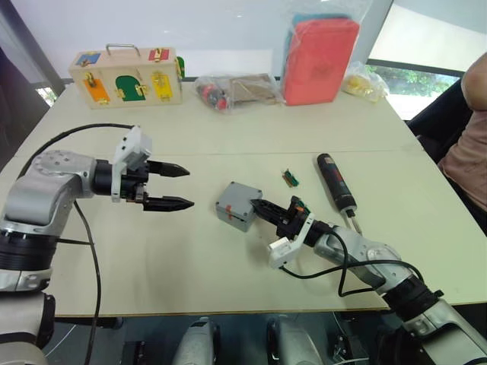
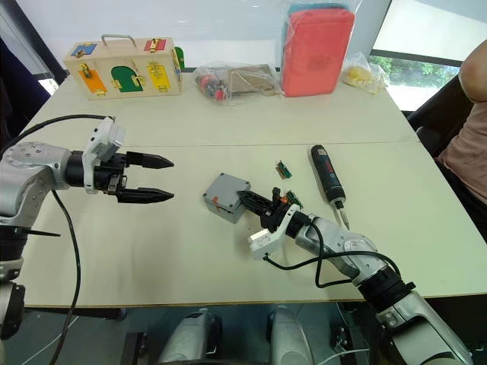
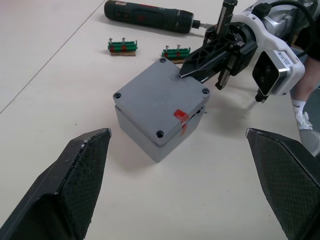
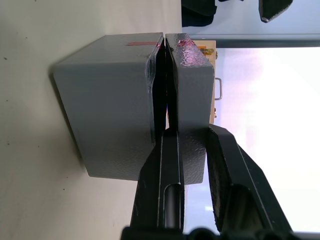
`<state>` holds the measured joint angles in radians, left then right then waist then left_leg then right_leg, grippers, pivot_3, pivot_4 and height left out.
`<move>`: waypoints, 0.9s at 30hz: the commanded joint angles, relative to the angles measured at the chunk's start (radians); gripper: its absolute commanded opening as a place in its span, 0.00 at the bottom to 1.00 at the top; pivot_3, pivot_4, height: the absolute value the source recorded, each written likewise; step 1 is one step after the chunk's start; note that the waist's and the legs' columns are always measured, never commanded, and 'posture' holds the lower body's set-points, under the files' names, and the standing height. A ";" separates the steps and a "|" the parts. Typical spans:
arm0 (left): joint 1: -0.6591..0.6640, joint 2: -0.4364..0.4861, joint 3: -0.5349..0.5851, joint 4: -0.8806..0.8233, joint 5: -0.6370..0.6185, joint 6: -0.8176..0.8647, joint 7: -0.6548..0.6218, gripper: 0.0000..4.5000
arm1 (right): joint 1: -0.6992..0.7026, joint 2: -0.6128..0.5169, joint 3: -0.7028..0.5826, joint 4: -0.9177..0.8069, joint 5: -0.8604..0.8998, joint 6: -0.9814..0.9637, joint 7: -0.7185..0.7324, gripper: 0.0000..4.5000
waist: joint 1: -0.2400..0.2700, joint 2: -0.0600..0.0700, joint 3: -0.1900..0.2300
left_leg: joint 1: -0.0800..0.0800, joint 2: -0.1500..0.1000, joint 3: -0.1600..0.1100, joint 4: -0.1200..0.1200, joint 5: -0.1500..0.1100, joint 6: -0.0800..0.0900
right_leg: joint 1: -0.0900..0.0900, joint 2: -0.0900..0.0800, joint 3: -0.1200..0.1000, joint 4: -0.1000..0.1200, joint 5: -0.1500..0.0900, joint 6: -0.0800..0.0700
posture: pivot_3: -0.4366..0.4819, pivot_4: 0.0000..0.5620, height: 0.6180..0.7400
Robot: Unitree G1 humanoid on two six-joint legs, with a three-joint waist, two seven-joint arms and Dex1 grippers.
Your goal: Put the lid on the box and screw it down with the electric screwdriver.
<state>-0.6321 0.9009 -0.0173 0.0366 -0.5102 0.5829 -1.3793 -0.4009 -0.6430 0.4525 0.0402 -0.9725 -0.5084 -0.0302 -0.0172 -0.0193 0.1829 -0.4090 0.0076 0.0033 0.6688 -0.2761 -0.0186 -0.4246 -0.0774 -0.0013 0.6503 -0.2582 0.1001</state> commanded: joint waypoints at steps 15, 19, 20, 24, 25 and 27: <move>0.013 0.044 0.035 0.008 0.020 -0.051 -0.033 0.99 | 0.014 0.006 -0.012 -0.031 -0.020 -0.005 0.002 0.03 | 0.000 0.000 0.000 | 0.000 0.000 0.000 0.000 0.000 0.000 | 0.000 0.000 0.000 0.000 0.000 0.000 | 0.48 0.27 0.92; 0.026 0.052 0.041 0.005 0.017 -0.052 -0.032 0.99 | 0.013 0.009 -0.021 -0.034 -0.006 -0.004 0.004 0.03 | 0.000 0.000 0.000 | 0.000 0.000 0.000 0.000 0.000 0.000 | 0.000 0.000 0.000 0.000 0.000 0.000 | 0.48 0.27 0.92; 0.027 0.052 0.042 0.004 0.016 -0.053 -0.032 0.99 | 0.012 0.008 -0.021 -0.035 -0.007 -0.006 0.003 0.03 | 0.000 0.000 0.000 | 0.000 0.000 0.000 0.000 0.000 0.000 | 0.000 0.000 0.000 0.000 0.000 0.000 | 0.48 0.27 0.92; 0.031 0.052 0.044 0.001 0.014 -0.050 -0.029 0.99 | 0.005 0.006 -0.026 -0.034 -0.009 -0.009 -0.007 0.03 | 0.000 0.000 0.000 | 0.000 0.000 0.000 0.000 0.000 0.000 | 0.000 0.000 0.000 0.000 0.000 0.000 | 0.48 0.27 0.92; 0.033 0.052 0.045 0.001 0.014 -0.051 -0.028 0.99 | 0.001 0.004 -0.027 -0.032 -0.010 -0.012 -0.009 0.03 | 0.000 0.000 0.000 | 0.000 0.000 0.000 0.000 0.000 0.000 | 0.000 0.000 0.000 0.000 0.000 0.000 | 0.48 0.27 0.92; 0.035 0.051 0.046 0.001 0.014 -0.052 -0.027 0.99 | -0.006 0.001 -0.032 -0.032 -0.011 -0.018 -0.020 0.03 | 0.000 0.000 0.000 | 0.000 0.000 0.000 0.000 0.000 0.000 | 0.000 0.000 0.000 0.000 0.000 0.000 | 0.48 0.27 0.92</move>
<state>-0.5938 0.9326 -0.0129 0.0574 -0.4890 0.5402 -1.4098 -0.3927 -0.6366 0.4424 0.0339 -0.9870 -0.5128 -0.0378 -0.0174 -0.0193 0.1827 -0.4089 0.0076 0.0034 0.6689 -0.2761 -0.0186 -0.4245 -0.0774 -0.0013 0.6505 -0.2582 0.1000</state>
